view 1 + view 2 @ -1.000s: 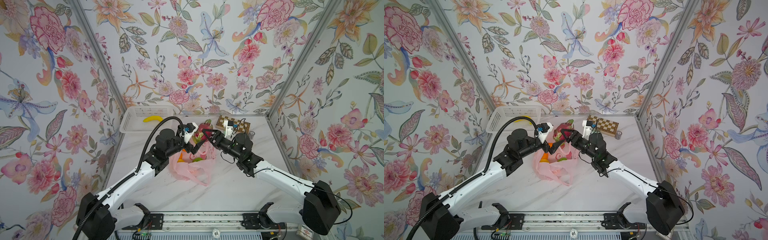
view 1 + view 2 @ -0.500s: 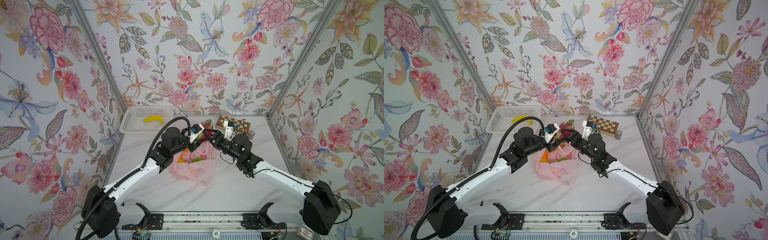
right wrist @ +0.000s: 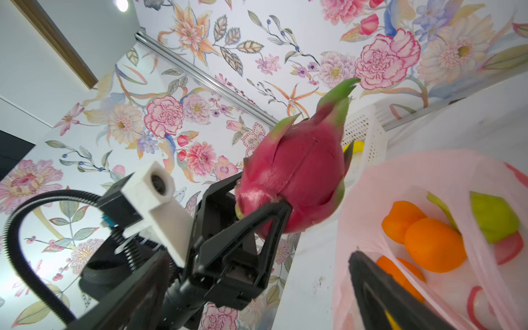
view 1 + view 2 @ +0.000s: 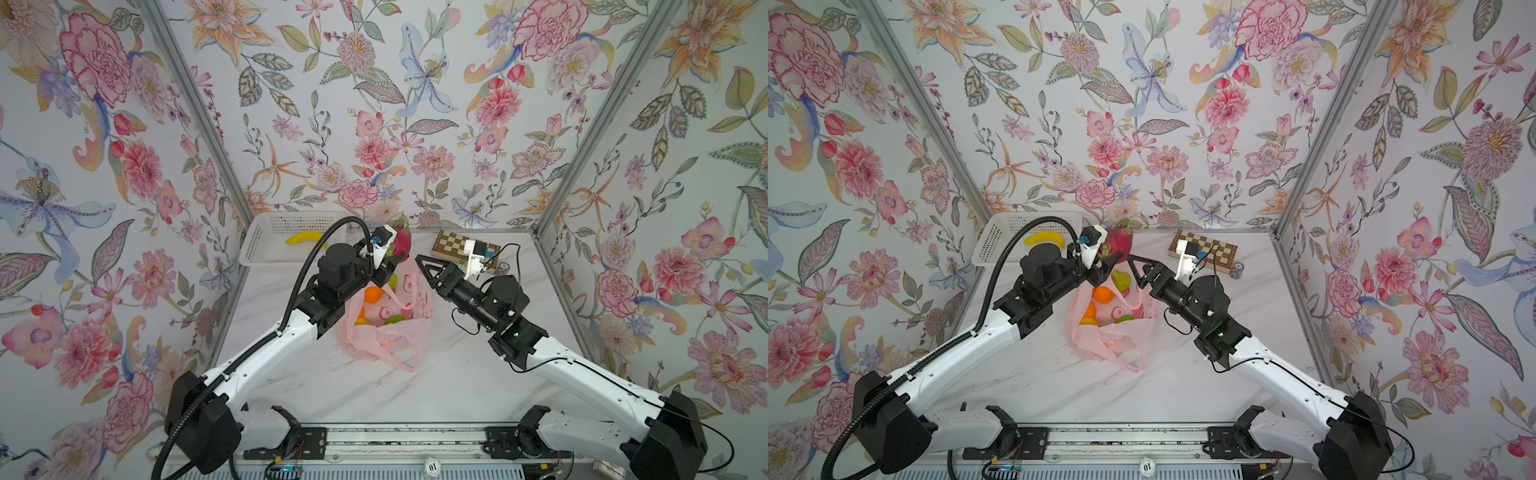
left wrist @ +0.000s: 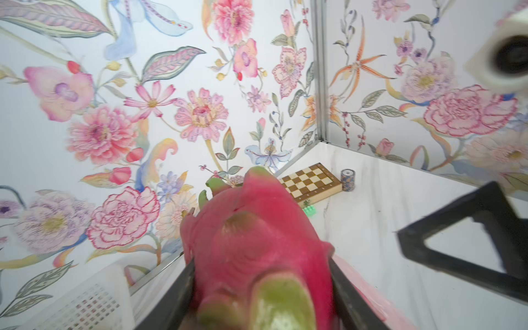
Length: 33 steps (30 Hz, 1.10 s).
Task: Untie the knot of the plastic bag and take out the fruit
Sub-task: Place the fruit in the basket.
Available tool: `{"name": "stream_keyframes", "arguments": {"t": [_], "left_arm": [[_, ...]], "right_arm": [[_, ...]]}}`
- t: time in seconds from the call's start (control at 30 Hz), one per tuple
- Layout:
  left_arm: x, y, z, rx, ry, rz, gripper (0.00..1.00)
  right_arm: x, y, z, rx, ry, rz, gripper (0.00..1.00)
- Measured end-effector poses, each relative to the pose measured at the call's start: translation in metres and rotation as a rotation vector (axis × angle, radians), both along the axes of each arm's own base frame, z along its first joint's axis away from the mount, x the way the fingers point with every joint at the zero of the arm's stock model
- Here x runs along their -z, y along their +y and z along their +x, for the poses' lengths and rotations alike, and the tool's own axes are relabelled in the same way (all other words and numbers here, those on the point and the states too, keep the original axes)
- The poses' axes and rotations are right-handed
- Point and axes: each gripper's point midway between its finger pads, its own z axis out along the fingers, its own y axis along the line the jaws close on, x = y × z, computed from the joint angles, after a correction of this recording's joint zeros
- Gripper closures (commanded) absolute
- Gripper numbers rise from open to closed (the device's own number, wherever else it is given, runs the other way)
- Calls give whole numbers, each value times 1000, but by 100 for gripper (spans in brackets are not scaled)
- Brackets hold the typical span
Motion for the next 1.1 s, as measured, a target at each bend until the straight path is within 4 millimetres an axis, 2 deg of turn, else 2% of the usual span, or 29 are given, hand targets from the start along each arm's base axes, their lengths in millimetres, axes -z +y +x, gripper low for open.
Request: {"name": "stream_keyframes", "arguments": {"t": [0.1, 0.3, 0.5, 0.6, 0.67, 0.83, 1.1], "left_arm": [[-11, 27, 26, -111, 10, -42, 75], [-24, 88, 83, -336, 55, -76, 75], [-17, 144, 141, -512, 142, -94, 75], [1, 170, 168, -580, 206, -106, 75], [19, 187, 186, -622, 267, -112, 74], [61, 219, 221, -687, 414, -152, 75], [134, 255, 246, -689, 652, -312, 74]], "right_arm": [[-3, -7, -2, 19, -17, 1, 1], [10, -9, -1, 36, 3, -51, 1], [19, -7, -2, 32, 21, -84, 1], [25, -5, -3, 27, 31, -108, 1], [29, -5, -3, 26, 38, -123, 1], [40, -4, -1, 25, 61, -156, 1], [56, -1, 2, 23, 97, -199, 1]]}}
